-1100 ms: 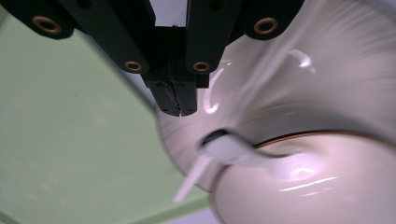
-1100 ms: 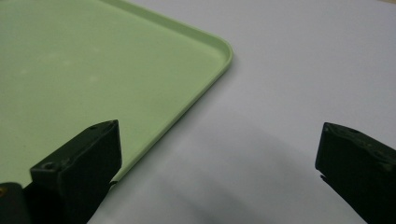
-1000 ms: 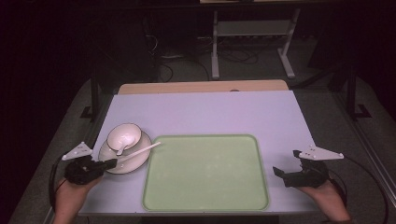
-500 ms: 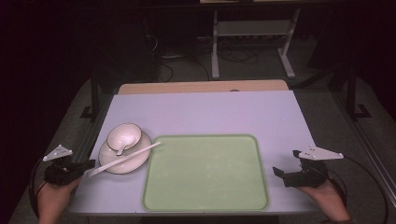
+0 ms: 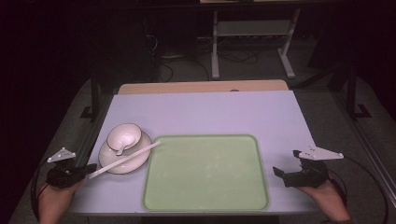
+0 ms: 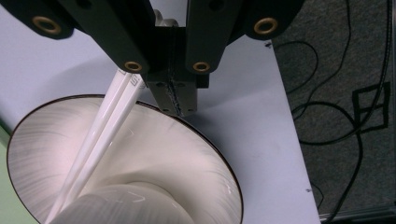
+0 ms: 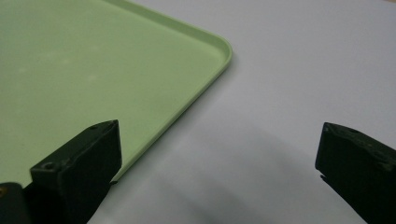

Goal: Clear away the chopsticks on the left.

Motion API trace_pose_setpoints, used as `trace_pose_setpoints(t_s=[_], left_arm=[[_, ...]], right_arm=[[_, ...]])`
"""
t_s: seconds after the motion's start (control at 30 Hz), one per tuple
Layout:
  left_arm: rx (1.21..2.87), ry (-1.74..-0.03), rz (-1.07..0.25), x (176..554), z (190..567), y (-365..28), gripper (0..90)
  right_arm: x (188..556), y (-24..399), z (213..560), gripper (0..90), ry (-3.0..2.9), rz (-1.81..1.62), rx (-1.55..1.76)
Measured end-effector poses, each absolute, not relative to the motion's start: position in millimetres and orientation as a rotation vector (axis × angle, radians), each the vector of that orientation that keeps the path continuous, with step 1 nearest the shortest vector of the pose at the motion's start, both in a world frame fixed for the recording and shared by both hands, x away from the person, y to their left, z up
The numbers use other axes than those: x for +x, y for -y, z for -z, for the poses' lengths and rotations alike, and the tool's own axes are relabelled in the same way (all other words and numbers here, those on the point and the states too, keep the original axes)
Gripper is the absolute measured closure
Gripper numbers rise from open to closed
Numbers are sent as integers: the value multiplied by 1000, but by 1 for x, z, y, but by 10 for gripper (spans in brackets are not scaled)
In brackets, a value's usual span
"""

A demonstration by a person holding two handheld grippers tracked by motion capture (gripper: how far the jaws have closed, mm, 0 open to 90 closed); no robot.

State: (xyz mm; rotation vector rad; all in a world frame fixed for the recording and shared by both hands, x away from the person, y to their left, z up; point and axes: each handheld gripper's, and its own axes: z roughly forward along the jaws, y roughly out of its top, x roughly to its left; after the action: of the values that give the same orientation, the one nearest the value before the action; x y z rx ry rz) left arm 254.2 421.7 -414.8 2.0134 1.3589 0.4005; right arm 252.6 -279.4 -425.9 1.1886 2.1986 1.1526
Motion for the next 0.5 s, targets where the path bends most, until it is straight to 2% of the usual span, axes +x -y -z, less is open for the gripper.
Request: trace_pose_setpoints(t_s=[0.5], left_arm=[[2051, -1330, -364, 241, 415, -410, 899]], right_arm=[[253, 279, 426, 0, -2202, -1146, 1187]])
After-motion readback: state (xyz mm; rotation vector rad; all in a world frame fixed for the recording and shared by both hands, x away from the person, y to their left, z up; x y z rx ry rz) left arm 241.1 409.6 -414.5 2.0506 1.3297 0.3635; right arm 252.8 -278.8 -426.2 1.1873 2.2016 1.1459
